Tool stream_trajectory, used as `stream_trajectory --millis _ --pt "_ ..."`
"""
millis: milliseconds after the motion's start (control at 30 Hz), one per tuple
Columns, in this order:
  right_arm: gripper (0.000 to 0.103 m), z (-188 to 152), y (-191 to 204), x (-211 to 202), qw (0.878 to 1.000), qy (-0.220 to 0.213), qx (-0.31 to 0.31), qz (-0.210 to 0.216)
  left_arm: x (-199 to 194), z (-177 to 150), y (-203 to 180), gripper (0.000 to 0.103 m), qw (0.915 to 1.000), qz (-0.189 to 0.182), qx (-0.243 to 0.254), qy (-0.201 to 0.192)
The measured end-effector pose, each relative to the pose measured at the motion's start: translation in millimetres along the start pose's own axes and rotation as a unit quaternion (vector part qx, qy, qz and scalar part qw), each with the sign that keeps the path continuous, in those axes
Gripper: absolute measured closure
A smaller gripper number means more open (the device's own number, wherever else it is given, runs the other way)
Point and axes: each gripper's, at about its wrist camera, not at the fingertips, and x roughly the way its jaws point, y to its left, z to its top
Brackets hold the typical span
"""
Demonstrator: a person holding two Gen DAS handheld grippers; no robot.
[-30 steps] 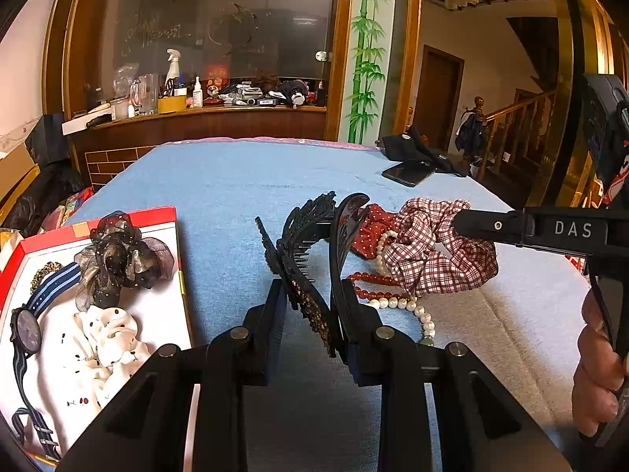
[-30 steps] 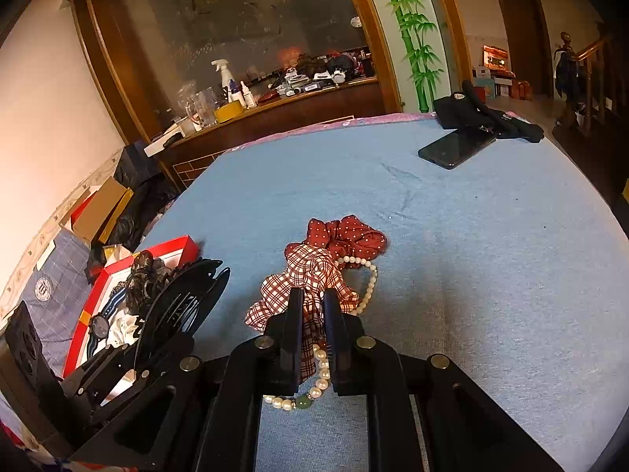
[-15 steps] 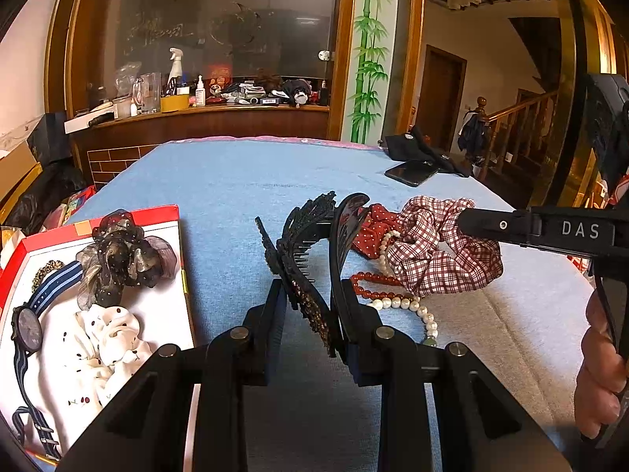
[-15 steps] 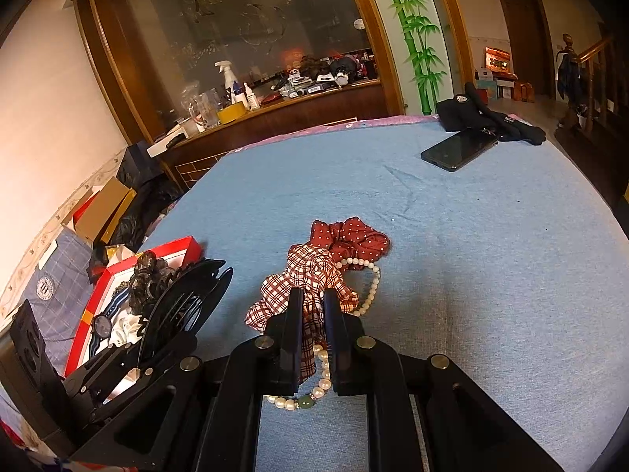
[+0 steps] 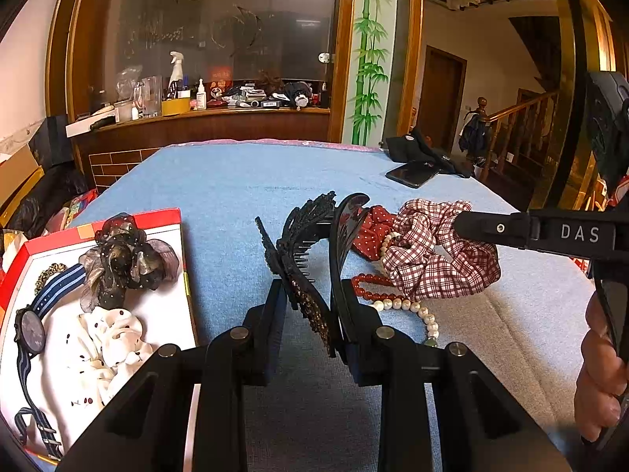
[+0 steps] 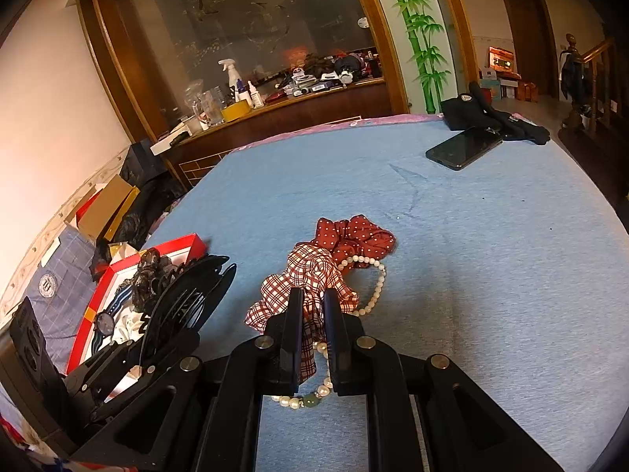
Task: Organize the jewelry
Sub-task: 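Lift the claw clip with the left gripper while the right holds the plaid scrunchie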
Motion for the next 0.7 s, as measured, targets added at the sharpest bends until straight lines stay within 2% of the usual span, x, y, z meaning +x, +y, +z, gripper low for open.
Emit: stream_trajectory --millis 700 --pt "0.092 -2.2 6.7 -1.0 1.0 -0.004 -0.013 0.005 -3.2 1.0 0.6 0.078 0.9998 0.016 0.002 -0.011"
